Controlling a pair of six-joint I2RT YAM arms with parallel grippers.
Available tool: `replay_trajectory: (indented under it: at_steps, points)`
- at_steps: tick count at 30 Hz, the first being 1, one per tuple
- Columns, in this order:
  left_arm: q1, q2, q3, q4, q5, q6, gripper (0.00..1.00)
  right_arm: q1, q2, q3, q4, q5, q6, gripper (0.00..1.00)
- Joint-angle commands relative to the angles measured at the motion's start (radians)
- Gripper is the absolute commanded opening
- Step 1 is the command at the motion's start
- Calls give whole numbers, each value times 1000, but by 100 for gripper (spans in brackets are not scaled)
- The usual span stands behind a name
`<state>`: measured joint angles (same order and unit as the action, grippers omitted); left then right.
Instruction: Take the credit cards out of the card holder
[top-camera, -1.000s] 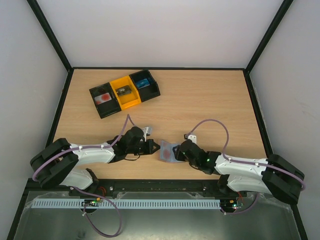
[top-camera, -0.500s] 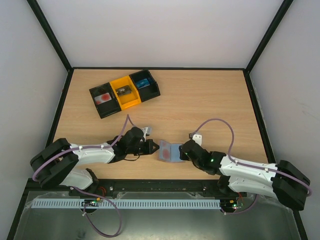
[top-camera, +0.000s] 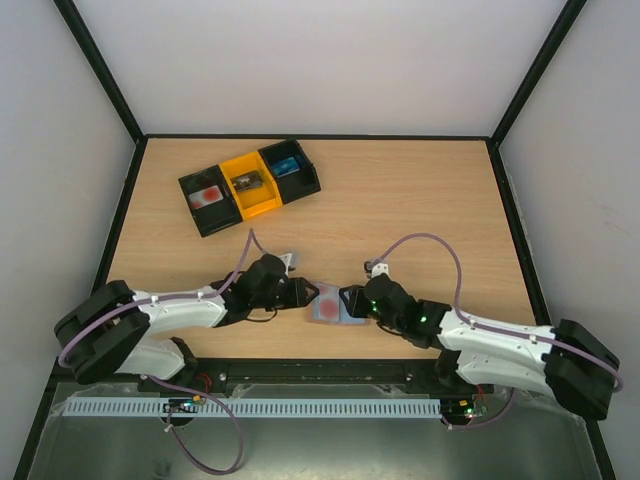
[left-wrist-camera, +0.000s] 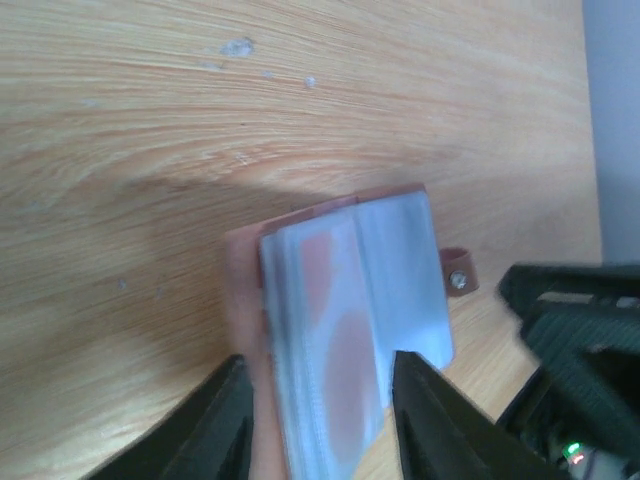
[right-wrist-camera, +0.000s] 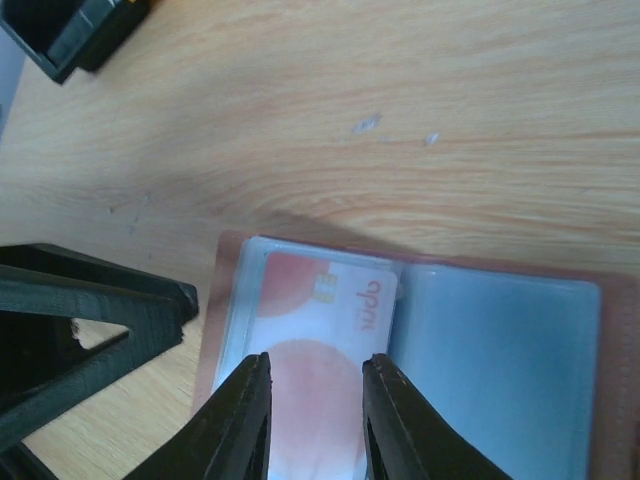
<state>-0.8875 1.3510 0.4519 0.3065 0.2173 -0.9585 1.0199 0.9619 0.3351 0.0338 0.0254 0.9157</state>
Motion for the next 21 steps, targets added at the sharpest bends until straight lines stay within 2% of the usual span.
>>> replay_trajectory:
  at_steps: [1, 3, 9, 15, 21]
  points:
    - [-5, -51, 5, -70, -68, -1, 47, 3, 94, -23, 139, -65, -22, 26]
    - [-5, -63, 16, -104, -92, 3, 50, 3, 121, -28, 166, -56, -25, 24]
    - [-4, -49, 22, -82, -72, 9, 48, 3, 158, -53, 232, -63, -20, 19]
    - [-4, 12, 22, -25, -24, 3, 47, 3, 211, -58, 259, -82, -7, 20]
    - [-5, 6, -19, 82, 17, -31, 57, 3, 286, -39, 259, -90, -5, 23]
